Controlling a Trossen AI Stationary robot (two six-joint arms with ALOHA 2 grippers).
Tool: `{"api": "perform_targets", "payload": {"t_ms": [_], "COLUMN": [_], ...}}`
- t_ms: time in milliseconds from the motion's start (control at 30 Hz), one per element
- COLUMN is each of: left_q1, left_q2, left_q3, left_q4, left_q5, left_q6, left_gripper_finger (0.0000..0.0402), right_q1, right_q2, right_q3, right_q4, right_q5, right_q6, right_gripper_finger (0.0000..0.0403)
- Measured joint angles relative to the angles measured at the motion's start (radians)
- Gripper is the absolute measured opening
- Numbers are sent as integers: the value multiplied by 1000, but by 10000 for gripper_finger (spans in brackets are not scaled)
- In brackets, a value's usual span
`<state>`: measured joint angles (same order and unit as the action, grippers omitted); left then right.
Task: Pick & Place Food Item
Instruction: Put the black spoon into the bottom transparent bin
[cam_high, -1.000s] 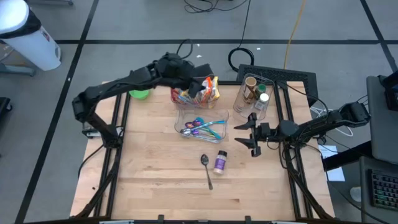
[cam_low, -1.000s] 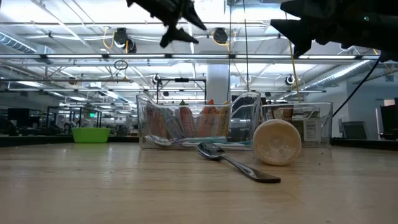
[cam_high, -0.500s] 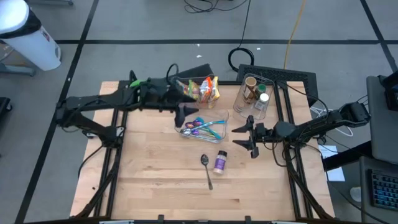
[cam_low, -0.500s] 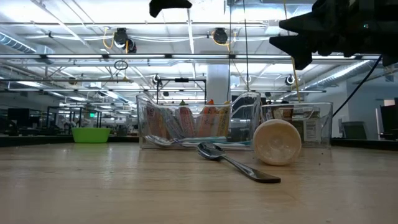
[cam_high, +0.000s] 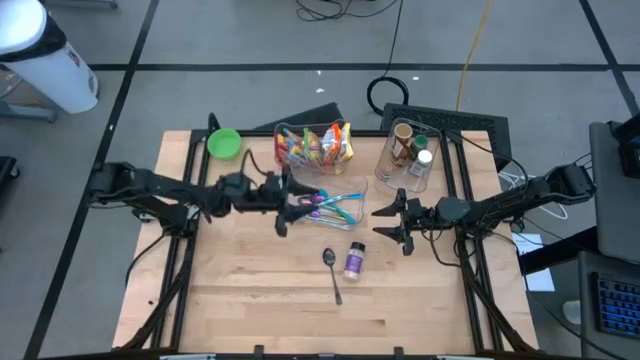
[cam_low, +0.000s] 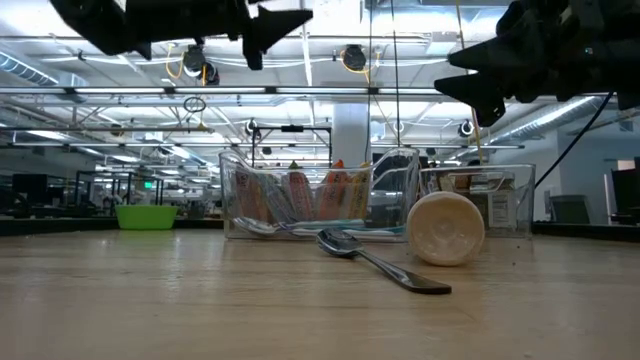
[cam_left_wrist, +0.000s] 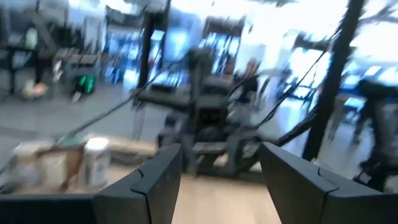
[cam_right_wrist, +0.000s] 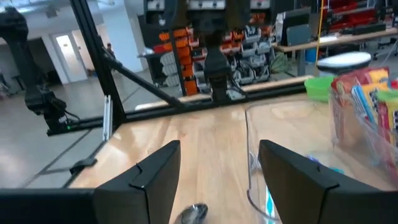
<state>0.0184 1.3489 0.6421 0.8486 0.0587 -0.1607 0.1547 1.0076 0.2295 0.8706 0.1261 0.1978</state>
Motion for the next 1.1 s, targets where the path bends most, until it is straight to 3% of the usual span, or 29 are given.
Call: {"api": "perform_targets", "payload": {"t_ms": [100, 267, 467, 667, 933, 1100], "left_q1": [-29, -50, -52, -52, -52, -53], "left_q2": [42, 78, 83, 83, 83, 83], "left_q3": [-23, 1, 4, 4, 4, 4], "left_q4": [150, 171, 171, 223, 217, 228], "left_q5": [1, 2, -18, -124, -137, -137], "left_q6": [1, 18, 185, 344, 333, 246], "left_gripper_finger": [225, 225, 225, 225, 225, 225], "right_q1": [0, 0, 0, 0, 0, 0], "right_q2": [1, 1, 1, 1, 1, 1], "right_q3": [0, 0, 0, 0, 0, 0], "right_q4": [16, 61, 67, 51, 52, 52], "right_q5": [1, 2, 3, 3, 3, 3], "right_q6": [0, -1, -39, -56, -54, -55], "right_gripper_finger": [212, 209, 211, 210, 212, 211]}}
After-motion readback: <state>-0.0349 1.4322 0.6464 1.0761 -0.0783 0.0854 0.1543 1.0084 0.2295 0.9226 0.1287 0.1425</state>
